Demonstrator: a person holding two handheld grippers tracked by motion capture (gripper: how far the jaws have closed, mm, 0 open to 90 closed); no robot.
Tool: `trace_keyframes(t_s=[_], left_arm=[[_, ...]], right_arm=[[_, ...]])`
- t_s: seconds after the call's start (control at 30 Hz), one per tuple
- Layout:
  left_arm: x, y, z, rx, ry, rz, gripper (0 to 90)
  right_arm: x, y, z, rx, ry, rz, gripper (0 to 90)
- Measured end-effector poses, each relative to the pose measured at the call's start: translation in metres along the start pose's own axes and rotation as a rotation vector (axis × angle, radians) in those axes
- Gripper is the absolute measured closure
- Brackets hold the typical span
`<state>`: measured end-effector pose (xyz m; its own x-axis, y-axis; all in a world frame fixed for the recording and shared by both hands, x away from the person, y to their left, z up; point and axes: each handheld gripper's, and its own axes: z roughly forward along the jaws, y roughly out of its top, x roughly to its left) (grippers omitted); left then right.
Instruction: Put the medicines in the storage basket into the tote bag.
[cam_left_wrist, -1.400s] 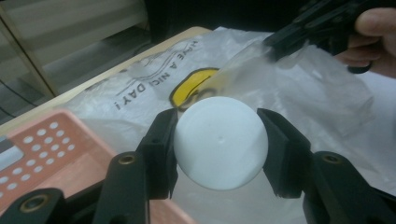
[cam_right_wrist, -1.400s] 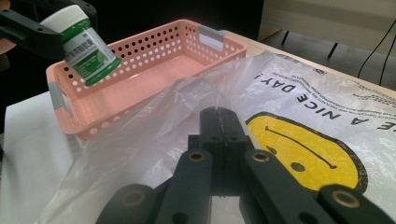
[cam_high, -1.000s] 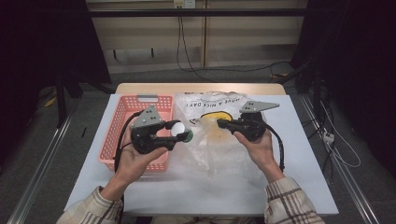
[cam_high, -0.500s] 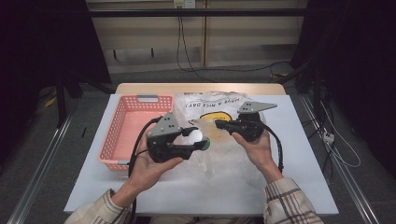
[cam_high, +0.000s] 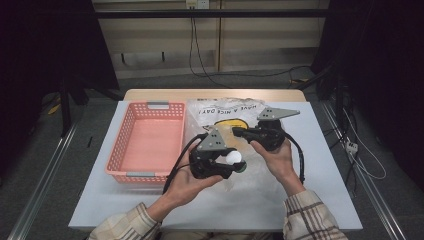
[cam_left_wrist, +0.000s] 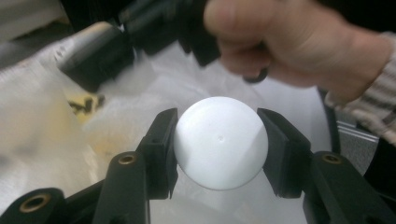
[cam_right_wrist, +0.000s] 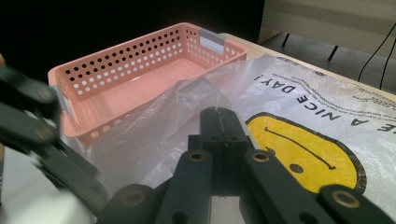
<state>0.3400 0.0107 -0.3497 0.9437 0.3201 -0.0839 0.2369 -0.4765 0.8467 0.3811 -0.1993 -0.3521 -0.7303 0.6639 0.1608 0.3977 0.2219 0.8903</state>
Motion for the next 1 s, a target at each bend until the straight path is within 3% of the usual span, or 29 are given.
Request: trace_keyframes(t_s=[0.17, 0.23, 0.53, 0.87, 1.0], left_arm=[[0.003, -0.008, 0.02, 0.019, 0.01, 0.004, 50.9], [0.007, -0.01, 0.025, 0.016, 0.024, -0.011, 50.9], [0.032, -0.029, 0.045, 0.089, 0.086, -0.072, 50.9], [0.046, -0.038, 0.071, 0.097, 0.153, -0.139, 50.8], [0.049, -0.041, 0.079, 0.089, 0.171, -0.138, 50.8]], right_arm=[[0.001, -0.001, 0.002, 0.01, 0.003, -0.004, 90.0], [0.002, -0.001, 0.003, 0.014, 0.006, -0.005, 90.0], [0.002, -0.002, 0.005, 0.032, 0.004, 0.002, 90.0], [0.001, -0.007, 0.008, 0.058, -0.004, 0.024, 90.0], [0.001, -0.01, 0.01, 0.071, -0.002, 0.03, 90.0]])
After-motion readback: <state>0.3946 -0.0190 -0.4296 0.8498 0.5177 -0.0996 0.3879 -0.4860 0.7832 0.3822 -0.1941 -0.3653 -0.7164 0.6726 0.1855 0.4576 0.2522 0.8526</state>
